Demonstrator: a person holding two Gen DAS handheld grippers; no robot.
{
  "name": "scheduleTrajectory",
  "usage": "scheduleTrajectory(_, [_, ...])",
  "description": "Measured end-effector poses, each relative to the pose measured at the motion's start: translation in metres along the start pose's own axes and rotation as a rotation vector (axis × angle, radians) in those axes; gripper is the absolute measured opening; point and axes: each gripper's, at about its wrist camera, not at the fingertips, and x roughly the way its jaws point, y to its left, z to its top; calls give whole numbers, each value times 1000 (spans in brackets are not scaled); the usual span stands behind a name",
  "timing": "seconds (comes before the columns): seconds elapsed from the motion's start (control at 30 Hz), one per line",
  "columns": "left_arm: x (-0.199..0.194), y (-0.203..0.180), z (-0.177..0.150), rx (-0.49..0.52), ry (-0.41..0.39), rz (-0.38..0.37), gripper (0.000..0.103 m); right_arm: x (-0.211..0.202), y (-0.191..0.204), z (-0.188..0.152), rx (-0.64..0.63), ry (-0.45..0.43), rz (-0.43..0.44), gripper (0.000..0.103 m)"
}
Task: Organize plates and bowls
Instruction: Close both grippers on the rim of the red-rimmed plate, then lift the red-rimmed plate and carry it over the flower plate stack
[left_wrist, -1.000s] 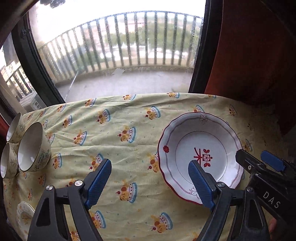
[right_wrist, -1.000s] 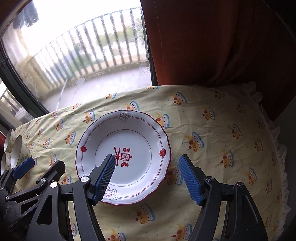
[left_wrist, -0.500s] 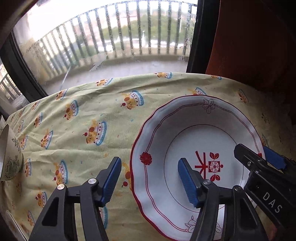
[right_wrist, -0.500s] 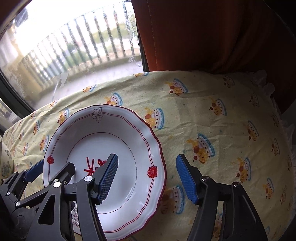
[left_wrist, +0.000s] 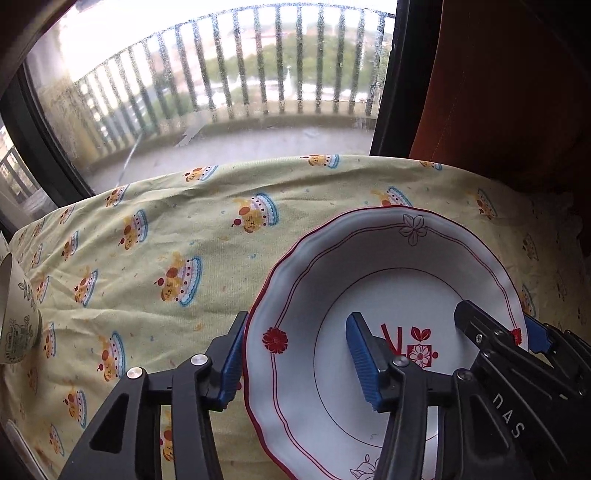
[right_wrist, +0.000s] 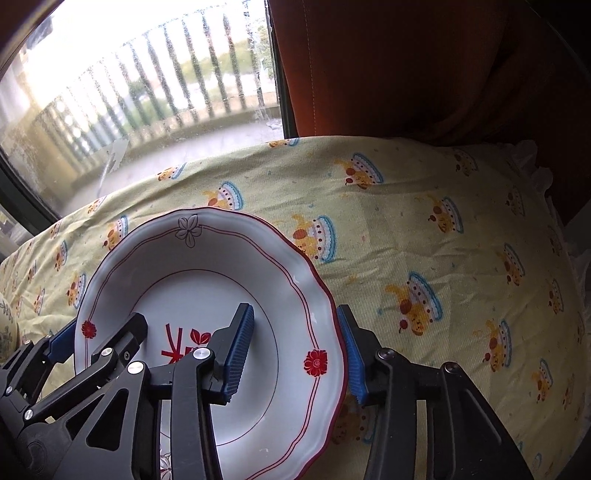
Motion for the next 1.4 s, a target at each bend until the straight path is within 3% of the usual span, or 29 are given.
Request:
scheduleTrajectory(0.23, [-8,3,-10,30,24,13,54,-10,6,-14,-9,46,-11,49])
scheduleTrajectory(0.53, [-32,20,-45,51,89,30,54,-35,16,-47,-23,119,8,49])
scheduleTrajectory(1.03, [-65,59,-103,-12,181,75,54,-66,50,-106,-84,217,39,49])
scheduleTrajectory(1.4, [-70,59,-122,15,151,90,54,-68,57,-122,-63,202,31,57])
